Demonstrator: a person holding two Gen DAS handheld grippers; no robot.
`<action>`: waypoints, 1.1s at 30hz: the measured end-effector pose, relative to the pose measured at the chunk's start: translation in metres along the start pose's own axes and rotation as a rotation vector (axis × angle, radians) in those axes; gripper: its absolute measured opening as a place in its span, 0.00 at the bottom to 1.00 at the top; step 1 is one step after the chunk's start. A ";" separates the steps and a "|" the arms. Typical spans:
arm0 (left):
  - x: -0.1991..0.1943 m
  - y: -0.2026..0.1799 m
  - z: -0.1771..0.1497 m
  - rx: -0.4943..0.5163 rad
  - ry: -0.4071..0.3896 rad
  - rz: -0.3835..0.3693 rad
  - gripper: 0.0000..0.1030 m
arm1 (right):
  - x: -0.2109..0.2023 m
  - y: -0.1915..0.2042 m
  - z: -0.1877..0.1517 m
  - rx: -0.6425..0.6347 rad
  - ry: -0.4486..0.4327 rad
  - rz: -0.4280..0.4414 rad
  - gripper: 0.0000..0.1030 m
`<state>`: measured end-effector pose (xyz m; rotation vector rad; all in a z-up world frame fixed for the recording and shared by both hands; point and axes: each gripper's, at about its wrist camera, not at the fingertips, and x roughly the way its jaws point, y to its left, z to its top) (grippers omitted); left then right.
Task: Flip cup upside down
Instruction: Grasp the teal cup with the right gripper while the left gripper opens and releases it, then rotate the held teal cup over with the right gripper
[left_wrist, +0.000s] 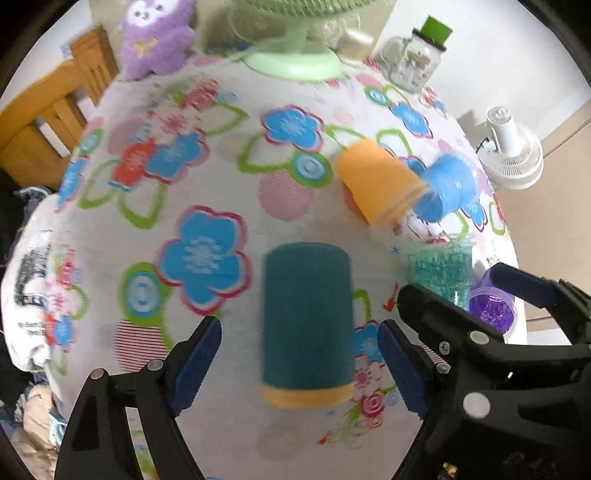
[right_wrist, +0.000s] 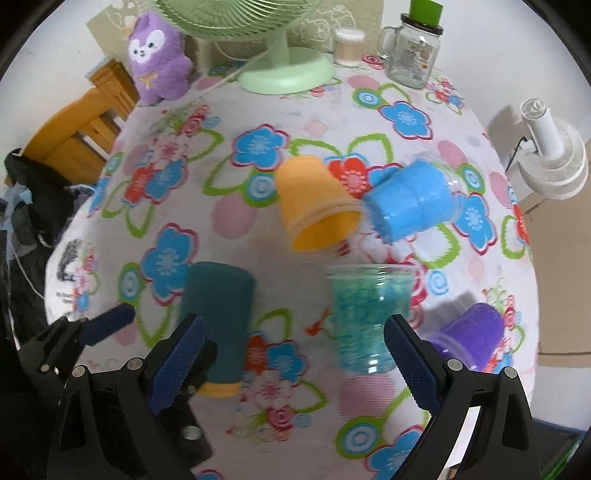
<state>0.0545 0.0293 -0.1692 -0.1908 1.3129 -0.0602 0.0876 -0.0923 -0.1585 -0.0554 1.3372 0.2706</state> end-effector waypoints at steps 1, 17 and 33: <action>-0.005 0.006 -0.001 0.005 -0.011 0.006 0.85 | 0.000 0.004 -0.001 0.008 -0.002 0.008 0.96; 0.012 0.066 0.005 0.083 0.018 0.138 0.85 | 0.060 0.047 0.008 0.078 0.081 0.002 0.95; 0.050 0.084 0.012 0.115 0.094 0.173 0.85 | 0.107 0.056 0.013 0.077 0.169 -0.045 0.67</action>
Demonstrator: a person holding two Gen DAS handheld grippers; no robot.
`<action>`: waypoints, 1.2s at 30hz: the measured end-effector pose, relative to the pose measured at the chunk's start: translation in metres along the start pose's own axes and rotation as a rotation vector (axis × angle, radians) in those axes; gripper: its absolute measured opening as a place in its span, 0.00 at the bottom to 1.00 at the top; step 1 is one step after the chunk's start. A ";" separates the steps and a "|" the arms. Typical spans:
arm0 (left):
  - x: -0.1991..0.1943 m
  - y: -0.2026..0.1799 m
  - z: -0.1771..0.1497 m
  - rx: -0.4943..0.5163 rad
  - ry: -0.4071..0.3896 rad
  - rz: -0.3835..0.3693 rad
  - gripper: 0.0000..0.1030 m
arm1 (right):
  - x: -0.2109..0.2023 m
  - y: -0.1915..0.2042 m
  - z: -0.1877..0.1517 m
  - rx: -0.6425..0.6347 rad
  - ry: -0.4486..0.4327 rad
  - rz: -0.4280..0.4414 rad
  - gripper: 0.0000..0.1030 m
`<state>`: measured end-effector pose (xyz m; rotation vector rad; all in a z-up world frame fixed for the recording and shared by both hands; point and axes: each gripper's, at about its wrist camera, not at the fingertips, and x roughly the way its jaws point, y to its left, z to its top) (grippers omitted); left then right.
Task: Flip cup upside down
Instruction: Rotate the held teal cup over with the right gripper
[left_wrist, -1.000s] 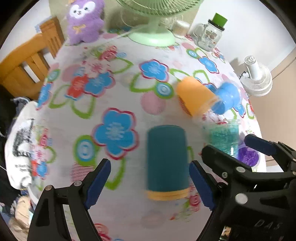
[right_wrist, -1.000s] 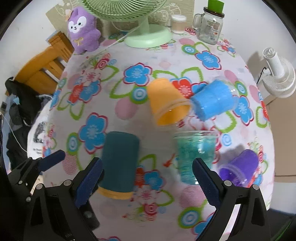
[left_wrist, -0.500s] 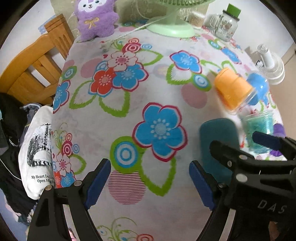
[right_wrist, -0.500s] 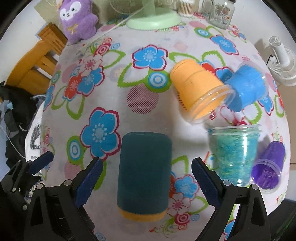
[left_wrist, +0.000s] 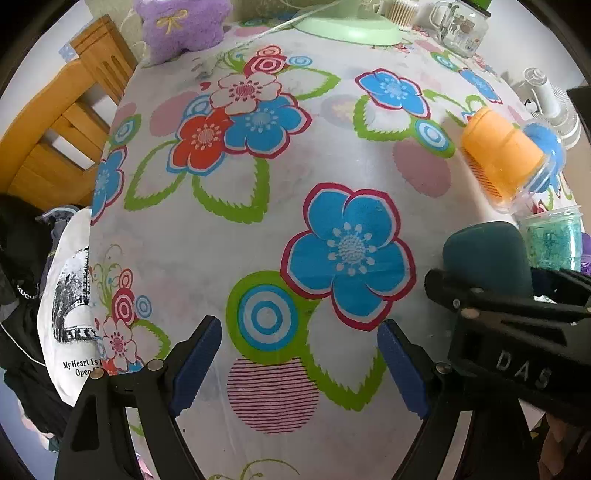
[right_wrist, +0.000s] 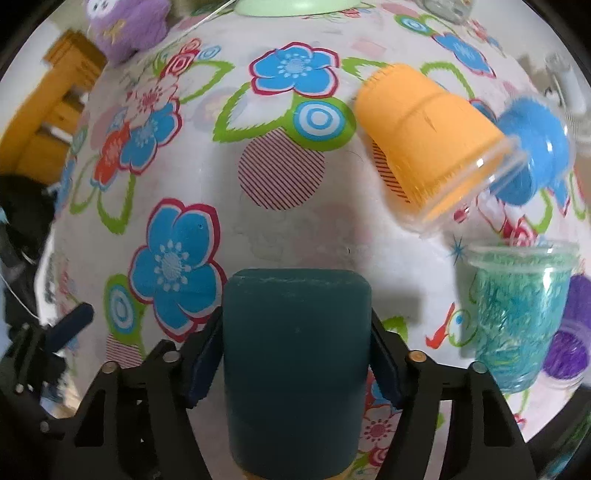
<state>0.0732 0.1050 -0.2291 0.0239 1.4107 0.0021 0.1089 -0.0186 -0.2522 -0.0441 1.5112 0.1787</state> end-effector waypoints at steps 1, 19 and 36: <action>0.002 0.000 0.001 -0.001 0.003 0.000 0.85 | 0.000 0.002 -0.001 -0.011 -0.004 -0.002 0.67; -0.044 -0.013 -0.003 0.004 -0.065 -0.046 0.85 | -0.075 -0.009 -0.025 -0.044 -0.189 0.011 0.67; -0.106 -0.035 -0.025 -0.047 -0.231 -0.035 0.85 | -0.138 -0.022 -0.056 -0.185 -0.488 0.086 0.67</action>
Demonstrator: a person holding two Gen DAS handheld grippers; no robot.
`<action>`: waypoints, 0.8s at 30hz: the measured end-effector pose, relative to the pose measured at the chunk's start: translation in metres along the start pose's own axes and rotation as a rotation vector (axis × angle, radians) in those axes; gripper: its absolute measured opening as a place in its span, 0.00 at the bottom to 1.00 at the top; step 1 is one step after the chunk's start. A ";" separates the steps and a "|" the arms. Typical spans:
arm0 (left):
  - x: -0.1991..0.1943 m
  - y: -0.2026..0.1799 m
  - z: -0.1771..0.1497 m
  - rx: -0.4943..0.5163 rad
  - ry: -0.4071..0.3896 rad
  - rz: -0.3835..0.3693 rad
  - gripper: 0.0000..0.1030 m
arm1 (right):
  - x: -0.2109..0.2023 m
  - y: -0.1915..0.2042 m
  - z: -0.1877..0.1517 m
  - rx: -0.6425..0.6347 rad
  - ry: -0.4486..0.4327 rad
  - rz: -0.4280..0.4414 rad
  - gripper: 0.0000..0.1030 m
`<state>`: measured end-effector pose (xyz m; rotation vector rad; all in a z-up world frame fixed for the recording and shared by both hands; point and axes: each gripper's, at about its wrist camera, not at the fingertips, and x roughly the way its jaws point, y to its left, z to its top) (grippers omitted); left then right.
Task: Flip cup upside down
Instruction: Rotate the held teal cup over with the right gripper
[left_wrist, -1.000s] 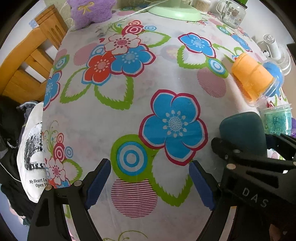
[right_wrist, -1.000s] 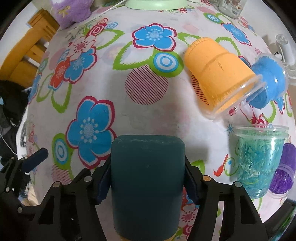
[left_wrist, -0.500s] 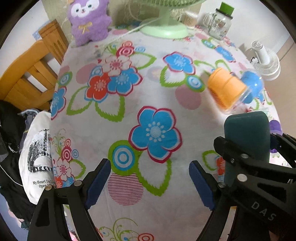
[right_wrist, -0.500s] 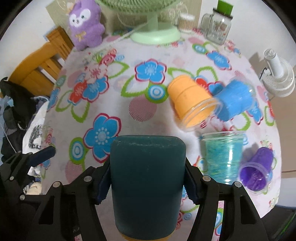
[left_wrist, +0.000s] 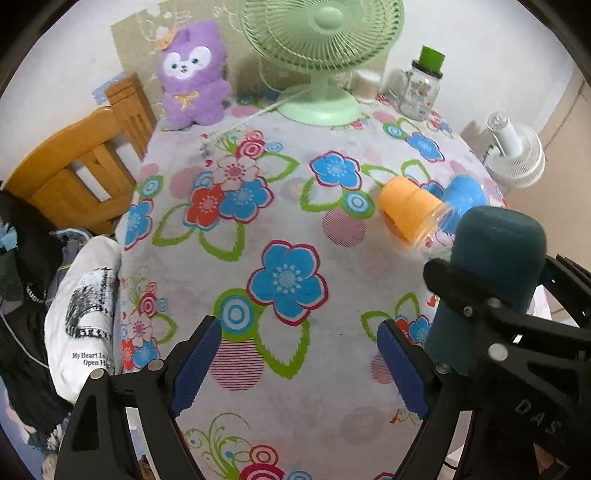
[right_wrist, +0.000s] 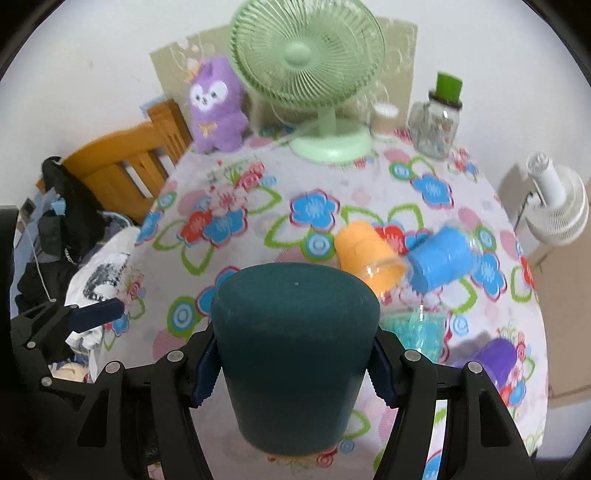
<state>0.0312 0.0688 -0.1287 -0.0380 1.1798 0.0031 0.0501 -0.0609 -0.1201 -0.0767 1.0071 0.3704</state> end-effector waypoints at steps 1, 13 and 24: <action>-0.003 0.000 -0.001 -0.006 -0.006 0.007 0.85 | -0.002 -0.001 0.000 -0.008 -0.019 0.001 0.67; -0.014 -0.006 -0.004 -0.021 -0.068 0.036 0.85 | -0.012 -0.004 -0.002 -0.088 -0.213 0.014 0.67; 0.020 0.002 -0.011 -0.009 -0.090 0.066 0.85 | 0.032 0.000 -0.019 -0.115 -0.330 0.027 0.67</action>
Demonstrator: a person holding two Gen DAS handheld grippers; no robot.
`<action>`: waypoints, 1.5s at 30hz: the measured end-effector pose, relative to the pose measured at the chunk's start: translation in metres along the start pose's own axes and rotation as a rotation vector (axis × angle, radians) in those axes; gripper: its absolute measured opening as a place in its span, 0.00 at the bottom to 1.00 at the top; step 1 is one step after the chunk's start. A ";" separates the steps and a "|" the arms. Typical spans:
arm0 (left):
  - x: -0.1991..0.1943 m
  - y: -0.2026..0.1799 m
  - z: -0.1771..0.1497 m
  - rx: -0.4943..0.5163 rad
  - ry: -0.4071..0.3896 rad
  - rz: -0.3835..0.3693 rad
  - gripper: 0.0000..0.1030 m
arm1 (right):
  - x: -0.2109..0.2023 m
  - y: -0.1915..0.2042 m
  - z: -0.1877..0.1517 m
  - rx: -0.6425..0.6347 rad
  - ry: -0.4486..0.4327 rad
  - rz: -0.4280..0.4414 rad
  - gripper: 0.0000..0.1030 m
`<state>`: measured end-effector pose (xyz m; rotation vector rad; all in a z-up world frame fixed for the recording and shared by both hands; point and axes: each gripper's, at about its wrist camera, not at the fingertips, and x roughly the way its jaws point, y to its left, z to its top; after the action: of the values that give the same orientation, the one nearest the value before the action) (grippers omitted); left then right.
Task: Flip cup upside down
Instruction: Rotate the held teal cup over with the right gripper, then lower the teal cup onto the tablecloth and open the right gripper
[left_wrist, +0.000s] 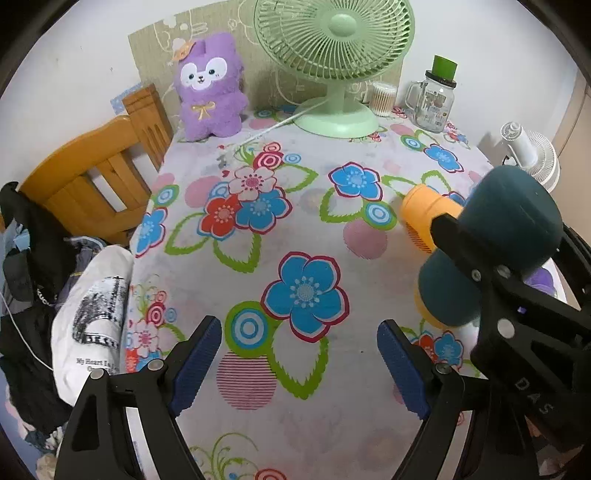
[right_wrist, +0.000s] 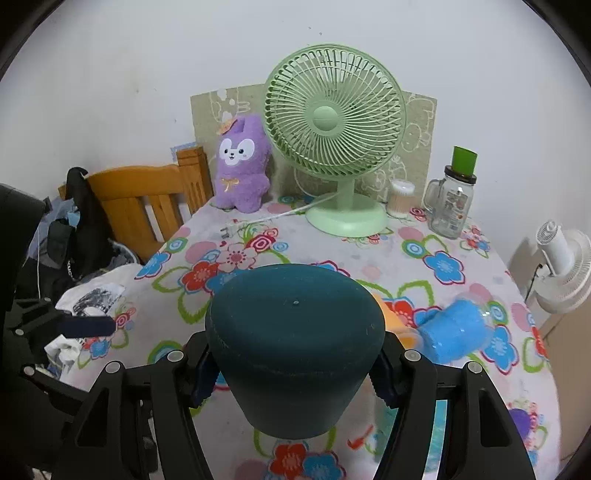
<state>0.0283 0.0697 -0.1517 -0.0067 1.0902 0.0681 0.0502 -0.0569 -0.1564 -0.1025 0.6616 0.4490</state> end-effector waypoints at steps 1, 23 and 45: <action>0.004 0.002 -0.001 -0.006 0.000 -0.004 0.85 | 0.004 0.000 -0.002 0.003 -0.013 0.000 0.67; 0.059 0.037 -0.042 -0.135 0.091 0.011 0.85 | 0.042 0.026 -0.044 -0.011 0.020 0.030 0.68; -0.010 0.022 -0.002 -0.085 0.160 -0.115 0.89 | -0.035 -0.011 0.018 0.187 0.233 -0.068 0.97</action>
<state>0.0205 0.0908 -0.1431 -0.1535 1.2445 0.0110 0.0408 -0.0754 -0.1213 0.0006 0.9234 0.3096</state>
